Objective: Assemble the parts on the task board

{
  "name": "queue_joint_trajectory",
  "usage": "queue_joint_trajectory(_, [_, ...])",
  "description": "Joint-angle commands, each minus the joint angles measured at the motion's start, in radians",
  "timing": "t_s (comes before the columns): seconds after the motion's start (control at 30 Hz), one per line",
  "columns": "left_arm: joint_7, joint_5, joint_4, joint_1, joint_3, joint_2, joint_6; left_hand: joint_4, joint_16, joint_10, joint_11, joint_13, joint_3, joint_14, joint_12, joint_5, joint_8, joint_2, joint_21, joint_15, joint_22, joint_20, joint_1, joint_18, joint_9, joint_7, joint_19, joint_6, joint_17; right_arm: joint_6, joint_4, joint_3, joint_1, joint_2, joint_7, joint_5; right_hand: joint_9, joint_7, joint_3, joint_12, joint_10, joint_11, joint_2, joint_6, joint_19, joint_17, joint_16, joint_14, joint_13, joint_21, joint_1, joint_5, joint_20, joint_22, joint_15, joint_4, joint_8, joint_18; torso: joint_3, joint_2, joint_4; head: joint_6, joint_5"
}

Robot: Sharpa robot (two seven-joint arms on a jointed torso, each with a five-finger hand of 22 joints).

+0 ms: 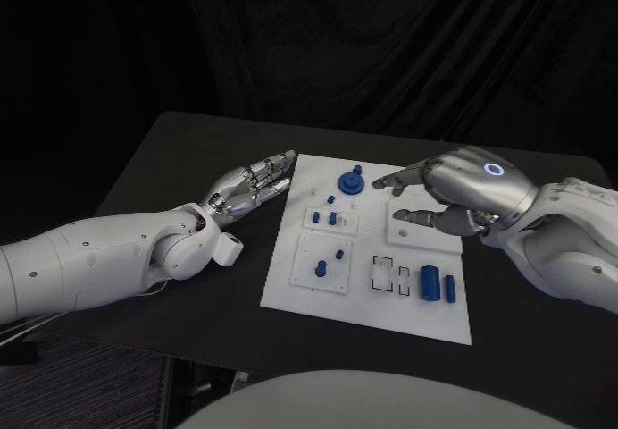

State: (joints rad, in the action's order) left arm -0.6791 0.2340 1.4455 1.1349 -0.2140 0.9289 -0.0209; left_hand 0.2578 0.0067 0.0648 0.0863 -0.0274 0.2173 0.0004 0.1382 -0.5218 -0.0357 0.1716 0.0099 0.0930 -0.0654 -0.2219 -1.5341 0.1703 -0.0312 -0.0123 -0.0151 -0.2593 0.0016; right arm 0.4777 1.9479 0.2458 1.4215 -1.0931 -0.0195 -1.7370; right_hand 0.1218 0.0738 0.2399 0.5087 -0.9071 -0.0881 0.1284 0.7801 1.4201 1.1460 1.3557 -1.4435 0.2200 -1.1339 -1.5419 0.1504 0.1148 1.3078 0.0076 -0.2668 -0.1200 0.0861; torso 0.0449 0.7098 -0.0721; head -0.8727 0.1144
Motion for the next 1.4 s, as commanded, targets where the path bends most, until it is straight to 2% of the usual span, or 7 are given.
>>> queue_joint_trajectory(0.03, [-0.067, 0.001, 0.006, -0.002, 0.001, 0.0, -0.019, -0.006, -0.007, 0.002, 0.012, 0.0, 0.002, 0.0, 0.002, -0.003, 0.003, 0.003, 0.002, 0.007, 0.003, -0.006, -0.001, 0.01, -0.002, 0.002, 0.001, -0.003, -0.002, -0.013, 0.003, 0.001, 0.005, -0.045, -0.024, 0.101, 0.01, -0.002, 0.001, 0.144, -0.022, 0.035, -0.01, 0.041, 0.001, -0.002, 0.002, 0.0, 0.087, -0.009, 0.03, 0.002, -0.02, 0.15, -0.029, 0.006, -0.011, 0.001, 0.0016, 0.001, 0.0022, 0.0, -0.012])
queue_joint_trajectory(0.2, [-0.081, 0.001, 0.01, -0.002, 0.001, 0.001, -0.04, 0.022, -0.007, 0.004, 0.008, -0.001, 0.017, 0.0, 0.009, 0.027, 0.0, 0.009, 0.002, 0.004, 0.008, 0.007, 0.025, 0.01, -0.004, -0.027, 0.002, -0.03, -0.002, -0.174, -0.014, 0.002, -0.023, -0.123, -0.126, 0.116, 0.055, 0.005, -0.009, 0.419, -0.031, 0.081, -0.031, 0.176, -0.01, -0.041, -0.025, 0.013, 0.288, 0.01, 0.108, -0.034, -0.056, 0.144, -0.065, -0.017, -0.063, 0.003, 0.0014, 0.002, -0.0017, 0.0, -0.02])
queue_joint_trajectory(0.3, [-0.088, 0.001, 0.012, -0.002, 0.001, 0.003, -0.047, 0.029, -0.007, 0.005, 0.002, -0.001, 0.022, 0.0, 0.012, 0.034, -0.001, 0.009, 0.001, 0.001, 0.01, 0.011, 0.032, 0.01, -0.005, -0.031, 0.003, -0.039, -0.002, -0.205, -0.024, 0.003, -0.044, -0.143, -0.21, 0.12, 0.086, -0.001, -0.041, 0.821, -0.337, 0.1, -0.056, 0.211, -0.022, -0.091, -0.062, 0.025, 0.85, 0.05, 0.242, -0.051, -0.068, 0.135, -0.076, -0.024, -0.075, 0.01, -0.0006, 0.002, -0.0015, 0.0, -0.025])
queue_joint_trajectory(0.57, [-0.094, 0.001, 0.011, -0.002, 0.001, 0.004, -0.039, 0.026, -0.007, 0.003, -0.003, 0.0, 0.023, 0.0, 0.01, 0.023, 0.002, 0.009, 0.001, -0.003, 0.011, 0.02, 0.028, 0.01, -0.002, -0.026, 0.003, -0.024, -0.002, -0.207, -0.016, 0.003, -0.11, -0.159, -0.385, 0.122, 0.197, -0.008, -0.044, 1.023, -0.611, 0.113, -0.052, 0.184, 0.064, 0.067, 0.02, -0.061, 1.261, -0.107, 0.437, 0.006, -0.092, 0.175, -0.093, -0.023, -0.168, -0.019, -0.0026, 0.004, -0.0021, 0.0, -0.041])
queue_joint_trajectory(0.83, [-0.094, 0.001, 0.007, -0.003, 0.001, 0.003, -0.035, 0.024, -0.007, 0.002, -0.003, 0.0, 0.022, 0.0, 0.009, 0.02, 0.003, 0.009, 0.001, -0.003, 0.011, 0.02, 0.024, 0.009, -0.002, -0.024, 0.003, -0.021, -0.002, -0.225, 0.012, 0.004, -0.147, -0.16, -0.467, 0.123, 0.492, -0.03, -0.046, 1.062, -0.664, 0.118, -0.05, 0.062, 0.091, 0.126, 0.056, -0.078, 1.351, -0.199, 0.534, 0.008, -0.097, 0.197, -0.097, -0.024, -0.483, -0.036, -0.003, 0.003, 0.0018, 0.0, -0.042])
queue_joint_trajectory(1.2, [-0.092, 0.001, 0.006, -0.013, 0.001, 0.004, -0.028, 0.02, -0.007, 0.0, 0.0, 0.0, 0.017, 0.0, 0.007, 0.015, 0.003, 0.015, 0.002, -0.003, 0.011, 0.018, 0.017, 0.009, -0.002, -0.021, 0.003, -0.017, -0.002, -0.275, 0.045, 0.004, -0.181, -0.133, -0.525, 0.054, 0.649, -0.049, -0.057, 1.062, -0.664, 0.129, -0.035, 0.05, 0.112, 0.218, 0.116, -0.094, 1.351, -0.296, 0.543, -0.02, -0.117, 0.221, -0.124, -0.025, -0.628, -0.053, -0.0035, 0.002, 0.0018, 0.0, -0.058])
queue_joint_trajectory(1.4, [-0.093, 0.001, 0.006, -0.018, 0.001, 0.006, -0.027, 0.033, -0.007, -0.001, 0.003, 0.0, 0.027, 0.0, 0.009, 0.04, 0.002, 0.022, 0.002, -0.003, 0.012, 0.016, 0.04, 0.009, -0.003, -0.013, 0.002, -0.02, -0.002, -0.27, 0.048, 0.004, -0.203, -0.114, -0.524, 0.041, 0.678, -0.054, -0.059, 1.062, -0.664, 0.134, -0.026, 0.046, 0.116, 0.229, 0.125, -0.096, 1.351, -0.314, 0.527, -0.03, -0.124, 0.225, -0.13, -0.024, -0.641, -0.057, -0.0035, 0.003, -0.001, 0.0, -0.059])
